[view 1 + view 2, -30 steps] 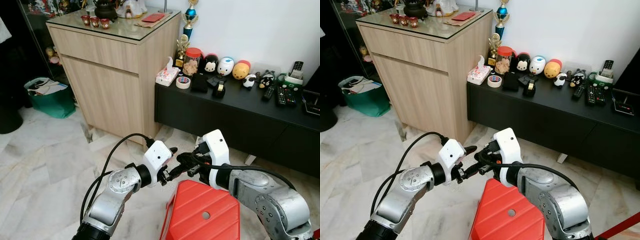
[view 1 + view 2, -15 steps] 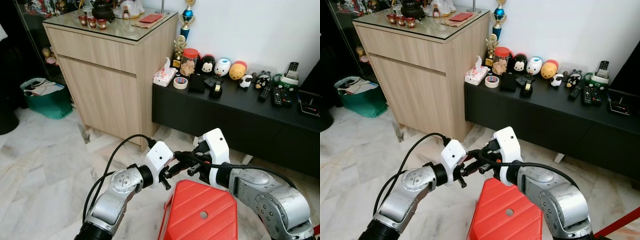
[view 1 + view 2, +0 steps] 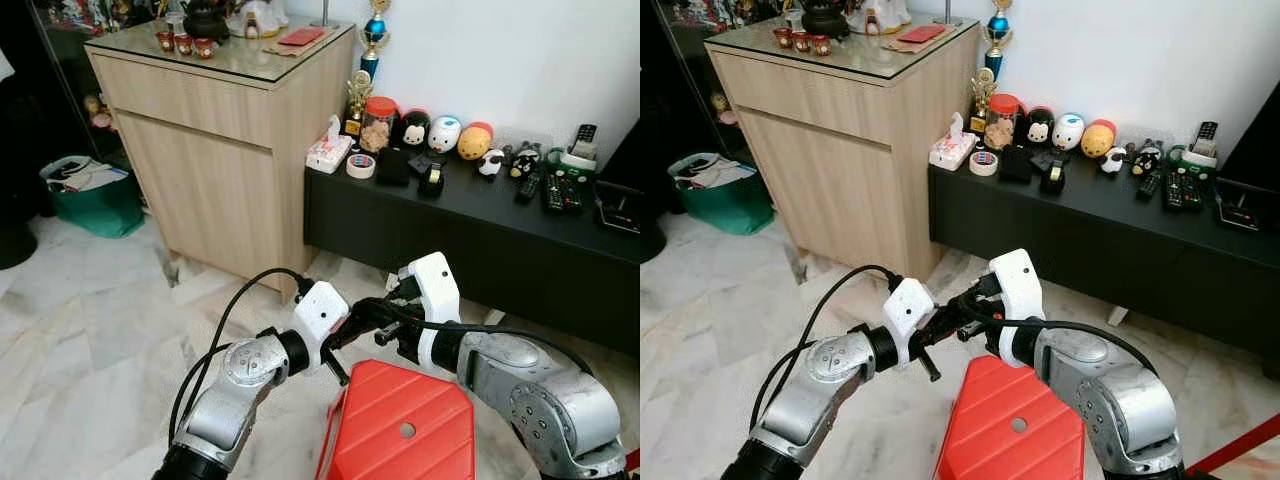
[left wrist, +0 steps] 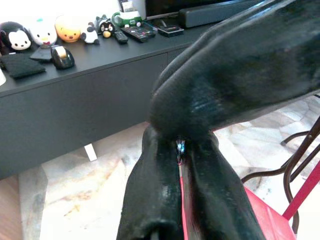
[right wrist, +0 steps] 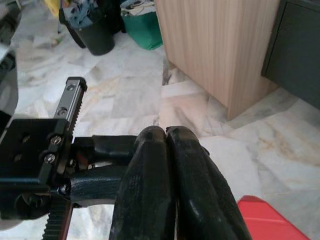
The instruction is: Hang keys on a hook
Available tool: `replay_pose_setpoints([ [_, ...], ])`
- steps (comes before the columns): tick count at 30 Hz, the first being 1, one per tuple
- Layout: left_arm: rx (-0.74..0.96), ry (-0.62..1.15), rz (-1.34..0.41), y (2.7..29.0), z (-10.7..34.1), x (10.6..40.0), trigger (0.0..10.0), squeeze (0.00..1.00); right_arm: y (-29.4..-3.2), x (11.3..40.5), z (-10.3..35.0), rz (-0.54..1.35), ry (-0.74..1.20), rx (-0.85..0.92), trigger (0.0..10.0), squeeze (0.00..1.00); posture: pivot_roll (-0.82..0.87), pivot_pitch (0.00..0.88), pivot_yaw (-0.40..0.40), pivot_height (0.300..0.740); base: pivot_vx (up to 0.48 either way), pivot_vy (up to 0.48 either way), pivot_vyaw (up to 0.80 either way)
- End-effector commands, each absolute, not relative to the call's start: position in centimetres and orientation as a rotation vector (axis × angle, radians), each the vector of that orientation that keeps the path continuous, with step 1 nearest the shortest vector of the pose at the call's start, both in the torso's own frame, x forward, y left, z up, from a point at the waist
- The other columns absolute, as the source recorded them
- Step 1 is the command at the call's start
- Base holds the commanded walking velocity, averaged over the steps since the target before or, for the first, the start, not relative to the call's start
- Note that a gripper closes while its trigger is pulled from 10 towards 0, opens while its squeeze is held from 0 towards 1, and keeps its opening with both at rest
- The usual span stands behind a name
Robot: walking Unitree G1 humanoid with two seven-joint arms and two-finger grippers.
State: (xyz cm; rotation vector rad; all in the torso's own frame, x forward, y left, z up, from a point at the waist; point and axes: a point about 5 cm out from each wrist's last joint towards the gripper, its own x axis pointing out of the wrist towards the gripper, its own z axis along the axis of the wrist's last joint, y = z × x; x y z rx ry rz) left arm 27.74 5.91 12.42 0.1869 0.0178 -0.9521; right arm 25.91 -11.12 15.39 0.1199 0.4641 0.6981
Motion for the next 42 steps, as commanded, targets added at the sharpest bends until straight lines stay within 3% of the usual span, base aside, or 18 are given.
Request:
replay_pose_setpoints([
  [1, 0.19, 0.004, -0.94, 6.1, 12.7, 27.9, 0.0, 0.0, -12.1, 26.2, 14.8, 0.639, 0.482, 0.146, 10.0, 0.0, 0.01, 0.0, -0.098, 0.74, 0.0, 0.0, 0.0],
  [12, 0.201, 0.019, -0.928, 6.7, 12.3, 27.7, 0.0, 0.0, -13.4, 27.0, 13.4, 0.542, 0.513, 0.233, 10.0, 0.01, 0.01, 0.0, -0.104, 0.74, 0.0, 0.0, 0.0],
  [13, 0.2, 0.02, -0.927, 6.7, 12.3, 27.7, 0.0, 0.0, -13.4, 27.0, 13.3, 0.541, 0.514, 0.234, 10.0, 1.0, 0.01, 0.0, -0.105, 0.74, 0.0, 0.0, 0.0],
  [16, 0.199, 0.022, -0.926, 6.7, 12.3, 27.6, 0.0, 0.0, -13.5, 27.1, 13.2, 0.533, 0.511, 0.229, 10.0, 1.0, 0.01, 0.0, -0.104, 0.74, 0.0, 0.0, 0.0],
  [17, 0.197, 0.024, -0.926, 6.7, 12.3, 27.6, 0.0, 0.0, -13.7, 27.4, 13.4, 0.505, 0.485, 0.218, 10.0, 0.95, 0.01, 0.0, -0.104, 0.74, 0.0, 0.0, 0.0],
  [18, 0.197, 0.026, -0.926, 6.8, 12.2, 27.6, 0.0, 0.0, -13.9, 27.9, 13.8, 0.479, 0.447, 0.217, 10.0, 0.82, 0.01, 0.0, -0.104, 0.74, 0.0, 0.0, 0.0],
  [19, 0.197, 0.029, -0.924, 6.9, 12.2, 27.6, 0.0, 0.0, -14.2, 28.4, 14.5, 0.449, 0.395, 0.254, 10.0, 0.0, 0.01, 0.0, -0.104, 0.74, 0.0, 0.0, 0.0],
  [28, 0.223, 0.078, -0.888, 8.5, 11.1, 27.4, 0.0, 0.0, -16.8, 30.4, 16.1, 0.272, 0.251, 0.317, 10.0, 0.0, 0.01, 0.0, -0.105, 0.74, 0.0, 0.0, 0.0],
  [40, 0.24, 0.1, -0.877, 8.9, 10.6, 27.2, 0.0, 0.0, -17.1, 30.5, 15.0, 0.253, 0.291, 0.308, 10.0, 0.0, 0.02, 0.0, -0.109, 0.74, 0.0, 0.0, 0.0],
  [42, 0.252, 0.11, -0.873, 9.2, 10.3, 27.1, 0.0, 0.0, -17.5, 30.3, 12.5, 0.21, 0.371, 0.28, 10.0, 0.0, 0.02, 0.0, -0.107, 0.74, 0.0, 0.0, 0.0],
])
